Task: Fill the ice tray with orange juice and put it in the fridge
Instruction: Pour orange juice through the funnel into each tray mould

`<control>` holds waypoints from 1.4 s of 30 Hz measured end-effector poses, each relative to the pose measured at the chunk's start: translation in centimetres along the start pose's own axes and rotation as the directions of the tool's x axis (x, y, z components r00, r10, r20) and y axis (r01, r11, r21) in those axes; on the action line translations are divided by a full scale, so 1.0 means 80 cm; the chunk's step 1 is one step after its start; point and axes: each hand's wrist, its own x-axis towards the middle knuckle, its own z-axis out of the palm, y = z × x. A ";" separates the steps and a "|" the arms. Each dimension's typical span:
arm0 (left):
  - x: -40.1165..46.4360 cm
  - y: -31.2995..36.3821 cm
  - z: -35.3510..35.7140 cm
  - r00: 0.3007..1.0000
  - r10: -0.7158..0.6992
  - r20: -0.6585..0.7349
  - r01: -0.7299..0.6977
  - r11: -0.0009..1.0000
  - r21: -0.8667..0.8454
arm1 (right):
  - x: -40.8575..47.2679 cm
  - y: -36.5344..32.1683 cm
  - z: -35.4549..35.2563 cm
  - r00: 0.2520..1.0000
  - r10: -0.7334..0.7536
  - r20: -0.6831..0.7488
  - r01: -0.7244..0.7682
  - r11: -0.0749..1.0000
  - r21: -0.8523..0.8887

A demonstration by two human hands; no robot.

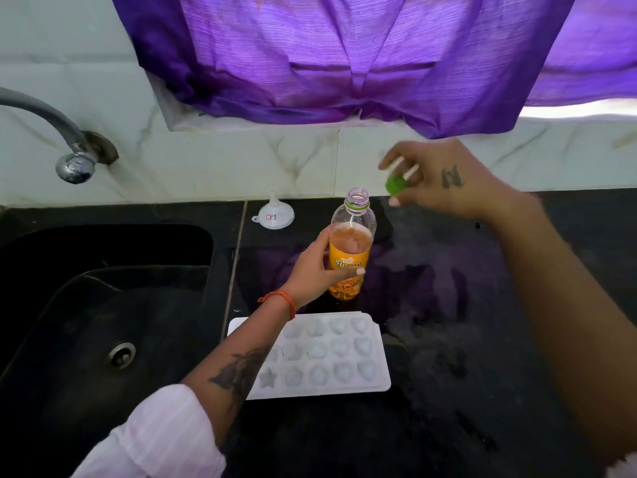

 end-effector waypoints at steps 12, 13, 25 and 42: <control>-0.017 -0.011 -0.016 0.982 -0.165 0.092 0.160 0.985 0.059 | -0.086 0.094 0.235 0.897 0.420 0.138 -0.434 0.896 0.091; -0.018 -0.014 -0.024 0.971 -0.201 0.129 0.191 0.978 0.082 | -0.086 0.092 0.232 0.893 0.419 0.166 -0.436 0.897 0.080; 0.064 -0.042 -0.136 0.966 -0.015 -0.256 0.195 0.693 0.694 | -0.057 -0.005 0.217 0.878 0.466 -0.114 -0.231 0.619 0.750; 0.175 -0.070 -0.168 0.990 0.004 -0.141 0.115 0.556 0.823 | -0.022 -0.012 0.248 0.781 0.575 -0.244 -0.269 0.662 0.700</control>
